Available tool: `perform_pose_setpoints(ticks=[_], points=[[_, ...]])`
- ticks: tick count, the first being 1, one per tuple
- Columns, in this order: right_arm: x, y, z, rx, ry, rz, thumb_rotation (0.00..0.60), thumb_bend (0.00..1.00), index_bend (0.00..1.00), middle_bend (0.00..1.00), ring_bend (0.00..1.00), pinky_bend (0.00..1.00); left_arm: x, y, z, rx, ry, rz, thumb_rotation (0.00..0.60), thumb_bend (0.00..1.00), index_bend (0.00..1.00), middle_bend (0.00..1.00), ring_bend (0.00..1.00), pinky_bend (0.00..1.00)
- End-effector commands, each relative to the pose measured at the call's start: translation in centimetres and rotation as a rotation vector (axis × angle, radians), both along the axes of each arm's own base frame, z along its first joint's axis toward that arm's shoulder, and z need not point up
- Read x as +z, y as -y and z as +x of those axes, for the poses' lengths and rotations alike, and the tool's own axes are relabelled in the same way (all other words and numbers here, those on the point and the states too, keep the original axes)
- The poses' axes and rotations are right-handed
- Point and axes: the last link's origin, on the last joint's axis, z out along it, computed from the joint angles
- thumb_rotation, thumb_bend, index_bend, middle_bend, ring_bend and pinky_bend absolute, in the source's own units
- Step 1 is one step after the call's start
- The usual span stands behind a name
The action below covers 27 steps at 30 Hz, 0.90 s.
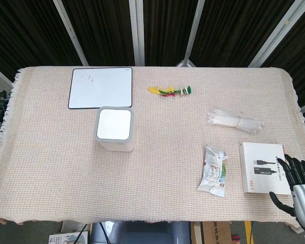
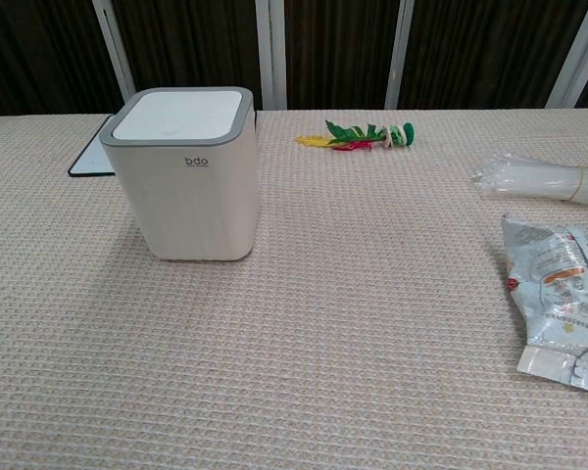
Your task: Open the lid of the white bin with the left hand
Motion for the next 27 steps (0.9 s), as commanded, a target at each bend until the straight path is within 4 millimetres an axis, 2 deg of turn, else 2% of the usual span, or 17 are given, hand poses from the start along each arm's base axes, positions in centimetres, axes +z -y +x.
perform_pose_setpoints(ticks=[1, 18, 27], points=[[0.1, 0.0, 0.0, -0.001, 0.002, -0.002, 0.600, 0.27, 0.12, 0.06, 0.03, 0.01, -0.1, -0.1, 0.0, 0.004, -0.001, -0.009, 0.600, 0.17, 0.23, 0.19, 0.06, 0.10], [0.2, -0.1, -0.2, -0.007, -0.001, 0.004, 0.600, 0.27, 0.12, 0.06, 0.03, 0.01, -0.4, -0.2, 0.2, 0.003, 0.004, -0.026, 0.600, 0.17, 0.23, 0.19, 0.06, 0.10], [0.4, -0.2, -0.2, -0.013, 0.023, 0.004, 0.600, 0.27, 0.12, 0.06, 0.03, 0.01, -0.5, -1.8, 0.4, -0.024, -0.016, -0.070, 0.600, 0.17, 0.23, 0.17, 0.06, 0.08]])
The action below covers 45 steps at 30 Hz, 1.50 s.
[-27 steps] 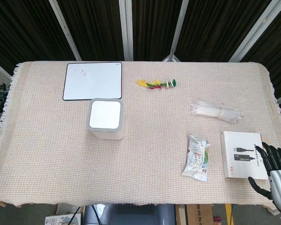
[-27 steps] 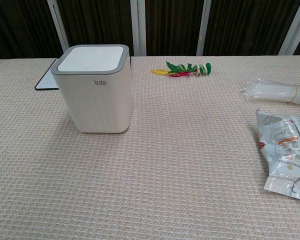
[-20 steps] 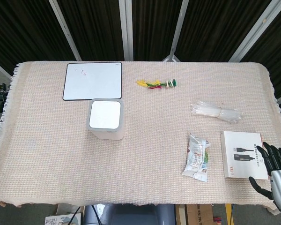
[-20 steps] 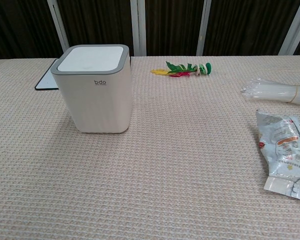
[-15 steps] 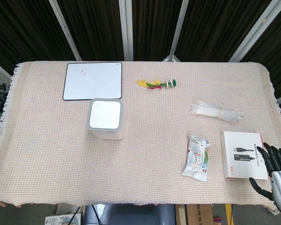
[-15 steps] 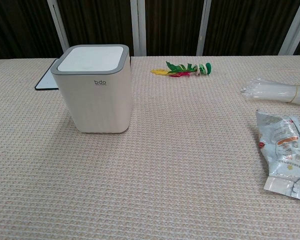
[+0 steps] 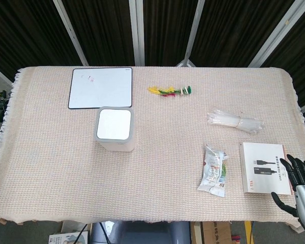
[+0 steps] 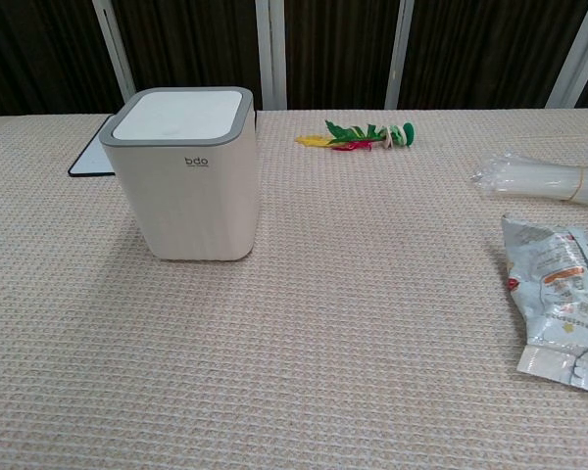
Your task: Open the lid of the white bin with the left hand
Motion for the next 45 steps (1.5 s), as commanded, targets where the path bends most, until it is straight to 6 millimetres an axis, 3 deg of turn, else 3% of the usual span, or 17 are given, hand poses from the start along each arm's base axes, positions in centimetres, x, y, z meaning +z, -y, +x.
perform_pose_setpoints(ticks=[1, 6, 8, 12, 16, 20, 25, 29, 39, 45], points=[[0.1, 0.0, -0.1, -0.008, 0.008, 0.003, 0.600, 0.27, 0.12, 0.06, 0.03, 0.01, 0.0, -1.0, 0.2, -0.012, -0.024, -0.029, 0.600, 0.17, 0.23, 0.16, 0.06, 0.08], [0.1, 0.3, -0.4, -0.026, 0.006, 0.001, 0.600, 0.27, 0.12, 0.06, 0.03, 0.01, -0.2, -4.5, 2.1, -0.085, -0.051, -0.098, 0.600, 0.17, 0.20, 0.18, 0.07, 0.12], [0.1, 0.3, -0.4, -0.025, 0.003, 0.003, 0.600, 0.27, 0.12, 0.06, 0.03, 0.01, -0.2, -6.9, 3.3, -0.121, -0.069, -0.137, 0.600, 0.17, 0.19, 0.20, 0.09, 0.16], [0.0, 0.2, -0.3, -0.024, 0.000, 0.005, 0.600, 0.27, 0.12, 0.06, 0.03, 0.01, -0.8, -11.5, 5.6, -0.176, -0.133, -0.203, 0.600, 0.20, 0.18, 0.30, 0.20, 0.28], [-0.2, 0.3, -0.3, -0.028, -0.005, 0.009, 0.600, 0.27, 0.12, 0.06, 0.03, 0.01, -2.0, -14.6, 7.5, -0.201, -0.145, -0.281, 0.600, 0.23, 0.18, 0.40, 0.30, 0.44], [-0.5, 0.4, -0.3, -0.024, -0.015, 0.017, 0.600, 0.27, 0.12, 0.06, 0.03, 0.01, -3.3, -17.3, 10.2, -0.273, -0.166, -0.310, 0.600, 0.32, 0.21, 0.59, 0.48, 0.61], [-0.8, 0.6, -0.3, -0.029, -0.025, 0.025, 0.600, 0.27, 0.12, 0.06, 0.03, 0.01, -4.9, -18.5, 12.8, -0.369, -0.199, -0.295, 0.600, 0.51, 0.26, 0.80, 0.66, 0.70], [-0.9, 0.7, -0.4, -0.037, -0.029, 0.027, 0.600, 0.27, 0.12, 0.06, 0.03, 0.01, -5.8, -18.6, 14.3, -0.408, -0.208, -0.301, 0.600, 0.61, 0.30, 0.86, 0.71, 0.71], [-0.9, 0.5, -0.3, -0.036, -0.029, 0.031, 0.600, 0.27, 0.12, 0.06, 0.03, 0.01, -7.6, -18.9, 17.3, -0.388, -0.251, -0.388, 0.600, 0.63, 0.31, 0.87, 0.71, 0.71], [-0.8, 0.6, -0.3, -0.038, -0.026, 0.025, 0.600, 0.27, 0.12, 0.06, 0.03, 0.01, -9.8, -19.0, 19.0, -0.400, -0.283, -0.439, 0.600, 0.63, 0.31, 0.87, 0.72, 0.71]])
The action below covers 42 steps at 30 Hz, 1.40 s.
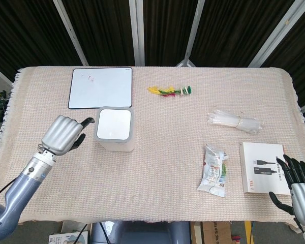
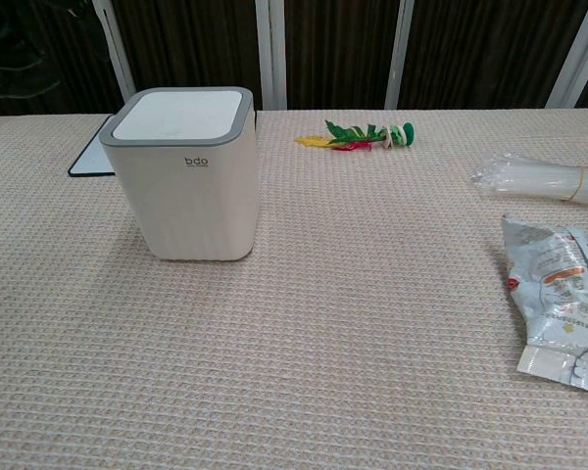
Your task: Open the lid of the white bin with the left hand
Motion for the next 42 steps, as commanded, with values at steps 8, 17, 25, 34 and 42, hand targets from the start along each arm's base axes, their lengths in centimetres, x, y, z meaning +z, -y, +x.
perform_pose_setpoints(ticks=[8, 17, 25, 34, 42], points=[[0.3, -0.1, 0.0, 0.001, 0.006, -0.009, 0.600, 0.27, 0.12, 0.06, 0.03, 0.01, -4.3, 0.3, 2.5, -0.035, -0.066, -0.071, 0.600, 0.63, 0.31, 0.87, 0.72, 0.71], [0.6, 0.0, -0.3, -0.004, 0.016, -0.013, 0.600, 0.27, 0.12, 0.06, 0.03, 0.01, -6.8, 0.8, 2.7, -0.024, -0.126, -0.095, 0.600, 0.62, 0.31, 0.87, 0.71, 0.71], [0.9, -0.1, -0.4, -0.003, 0.018, -0.023, 0.600, 0.27, 0.12, 0.06, 0.03, 0.01, -7.0, 1.2, 3.8, -0.036, -0.136, -0.050, 0.600, 0.60, 0.28, 0.84, 0.70, 0.71], [0.7, -0.2, -0.3, 0.004, 0.010, -0.012, 0.600, 0.27, 0.12, 0.06, 0.03, 0.01, 1.0, 4.9, 5.7, -0.102, 0.109, 0.258, 0.600, 0.38, 0.27, 0.60, 0.46, 0.44], [-0.1, -0.1, -0.2, 0.002, -0.010, 0.014, 0.600, 0.27, 0.12, 0.06, 0.03, 0.01, 5.7, 12.4, -1.9, 0.119, 0.059, 0.427, 0.600, 0.23, 0.26, 0.26, 0.11, 0.06]])
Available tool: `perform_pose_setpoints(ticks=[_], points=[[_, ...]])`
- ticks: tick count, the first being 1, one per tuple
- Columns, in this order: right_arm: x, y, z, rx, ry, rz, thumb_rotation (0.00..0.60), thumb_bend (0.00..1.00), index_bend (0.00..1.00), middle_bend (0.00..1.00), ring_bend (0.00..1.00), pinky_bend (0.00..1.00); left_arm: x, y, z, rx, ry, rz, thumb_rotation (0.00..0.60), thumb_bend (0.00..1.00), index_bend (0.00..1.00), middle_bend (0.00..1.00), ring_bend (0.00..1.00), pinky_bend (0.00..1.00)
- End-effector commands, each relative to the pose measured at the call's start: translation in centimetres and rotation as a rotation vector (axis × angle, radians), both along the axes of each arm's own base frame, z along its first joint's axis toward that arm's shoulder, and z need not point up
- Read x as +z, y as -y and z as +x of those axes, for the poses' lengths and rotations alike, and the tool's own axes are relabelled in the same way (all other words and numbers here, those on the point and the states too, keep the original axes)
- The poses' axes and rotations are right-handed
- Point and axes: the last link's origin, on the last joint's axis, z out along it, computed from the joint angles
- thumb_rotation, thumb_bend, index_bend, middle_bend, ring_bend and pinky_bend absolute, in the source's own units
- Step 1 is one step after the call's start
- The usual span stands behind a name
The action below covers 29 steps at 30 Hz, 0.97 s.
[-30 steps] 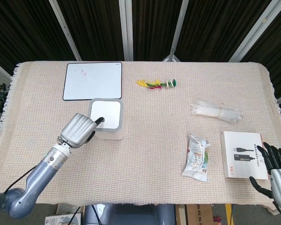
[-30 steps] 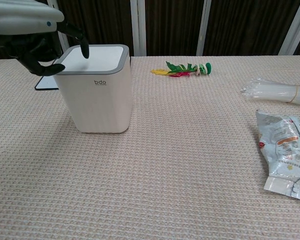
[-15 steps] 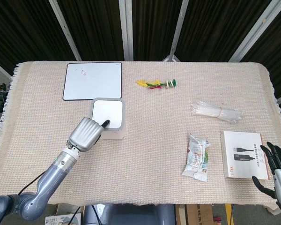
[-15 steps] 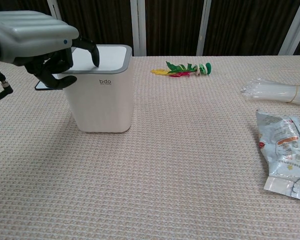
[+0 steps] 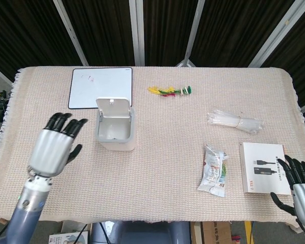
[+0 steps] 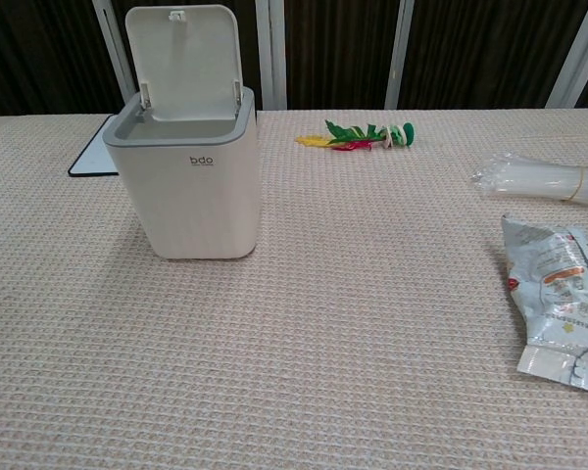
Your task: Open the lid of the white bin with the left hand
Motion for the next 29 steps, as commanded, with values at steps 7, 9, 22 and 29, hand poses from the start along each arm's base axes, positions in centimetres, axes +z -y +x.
perform_pose_setpoints(ticks=[7, 9, 22, 29], points=[[-0.5, -0.1, 0.2, 0.002, -0.025, 0.009, 0.600, 0.27, 0.12, 0.06, 0.03, 0.01, 4.9, 8.7, -11.9, 0.344, 0.125, 0.048, 0.600, 0.22, 0.26, 0.20, 0.07, 0.00], [-0.5, -0.1, 0.2, 0.002, -0.027, 0.007, 0.600, 0.27, 0.12, 0.06, 0.03, 0.01, 5.4, 9.3, -13.9, 0.355, 0.159, 0.037, 0.600, 0.22, 0.26, 0.20, 0.07, 0.00], [-0.2, -0.5, 0.6, 0.054, -0.035, -0.012, 0.600, 0.27, 0.12, 0.06, 0.03, 0.01, 5.1, 11.6, -19.8, 0.393, 0.262, -0.067, 0.600, 0.22, 0.26, 0.18, 0.05, 0.00], [0.0, -0.5, 0.7, 0.053, -0.025, -0.024, 0.600, 0.27, 0.12, 0.06, 0.03, 0.01, 5.6, 12.1, -20.1, 0.345, 0.271, -0.046, 0.600, 0.22, 0.26, 0.18, 0.05, 0.00]])
